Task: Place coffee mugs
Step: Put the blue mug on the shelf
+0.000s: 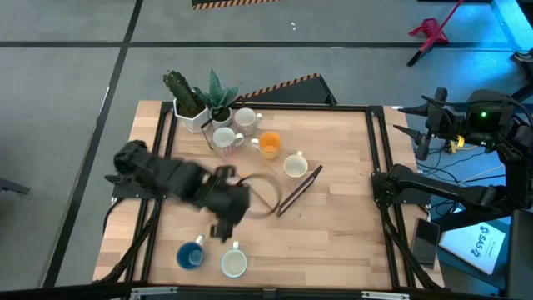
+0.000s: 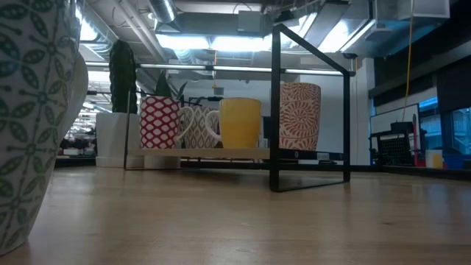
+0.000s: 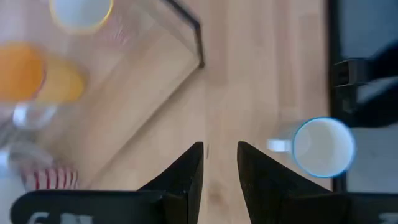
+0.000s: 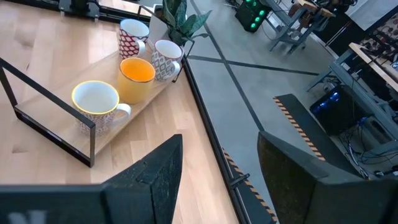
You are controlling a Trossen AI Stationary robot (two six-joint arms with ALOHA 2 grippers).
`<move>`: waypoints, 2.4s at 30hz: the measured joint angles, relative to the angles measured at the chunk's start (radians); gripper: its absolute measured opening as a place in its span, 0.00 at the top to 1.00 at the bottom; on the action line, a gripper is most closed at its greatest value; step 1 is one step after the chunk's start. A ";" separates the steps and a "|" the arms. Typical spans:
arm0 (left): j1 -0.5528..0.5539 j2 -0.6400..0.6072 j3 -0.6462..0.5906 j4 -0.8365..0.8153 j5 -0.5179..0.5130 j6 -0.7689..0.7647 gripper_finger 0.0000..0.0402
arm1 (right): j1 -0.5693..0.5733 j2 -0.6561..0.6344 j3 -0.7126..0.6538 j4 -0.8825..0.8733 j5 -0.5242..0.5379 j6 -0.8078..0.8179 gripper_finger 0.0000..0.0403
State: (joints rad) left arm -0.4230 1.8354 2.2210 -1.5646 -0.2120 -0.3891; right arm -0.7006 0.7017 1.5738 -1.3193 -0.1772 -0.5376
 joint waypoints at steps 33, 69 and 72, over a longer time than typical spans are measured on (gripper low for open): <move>-0.495 -0.296 -0.982 0.476 0.074 -0.967 0.77 | 0.000 0.001 0.000 0.001 0.000 -0.028 0.52; -0.312 -0.409 -1.167 0.585 0.146 -1.051 0.98 | 0.000 0.001 0.000 0.001 0.002 -0.074 0.52; -0.269 -0.465 -1.167 0.522 0.123 -1.080 0.98 | 0.000 0.001 0.000 0.001 0.002 -0.074 0.52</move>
State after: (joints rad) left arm -0.6917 1.3703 1.0538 -1.0424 -0.0894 -1.4689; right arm -0.7010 0.7028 1.5738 -1.3183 -0.1749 -0.6121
